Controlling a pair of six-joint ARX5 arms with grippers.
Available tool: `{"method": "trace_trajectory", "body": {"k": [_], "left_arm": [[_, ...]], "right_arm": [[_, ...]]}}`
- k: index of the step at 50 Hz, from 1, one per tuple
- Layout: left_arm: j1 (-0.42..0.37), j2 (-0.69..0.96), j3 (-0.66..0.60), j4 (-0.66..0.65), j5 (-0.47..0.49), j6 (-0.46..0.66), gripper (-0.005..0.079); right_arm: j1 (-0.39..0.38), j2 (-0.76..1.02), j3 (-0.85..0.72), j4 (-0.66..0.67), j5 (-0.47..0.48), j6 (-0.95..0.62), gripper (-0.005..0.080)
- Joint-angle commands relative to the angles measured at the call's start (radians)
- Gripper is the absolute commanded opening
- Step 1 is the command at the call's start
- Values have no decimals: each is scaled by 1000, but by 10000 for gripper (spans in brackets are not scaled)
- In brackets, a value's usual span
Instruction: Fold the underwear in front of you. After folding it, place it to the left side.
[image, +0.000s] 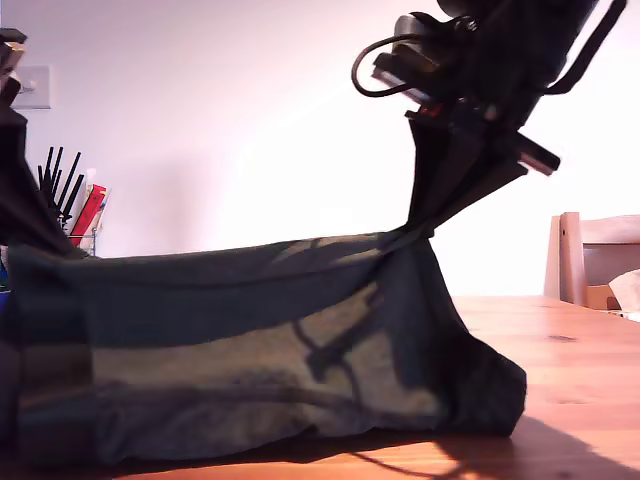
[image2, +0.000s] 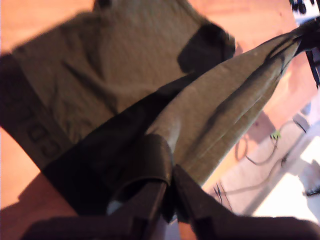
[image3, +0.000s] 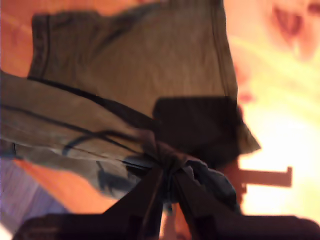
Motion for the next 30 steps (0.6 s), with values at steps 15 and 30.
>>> {"method": "trace_trajectory", "body": {"k": [15, 30], "left_arm": [[5, 5, -9, 85, -91, -4, -20], [5, 16, -9, 167, -149, -4, -20]], "right_arm": [[-3, 94, 42, 84, -8, -10, -11], [-3, 136, 54, 169, -30, -10, -11]]}}
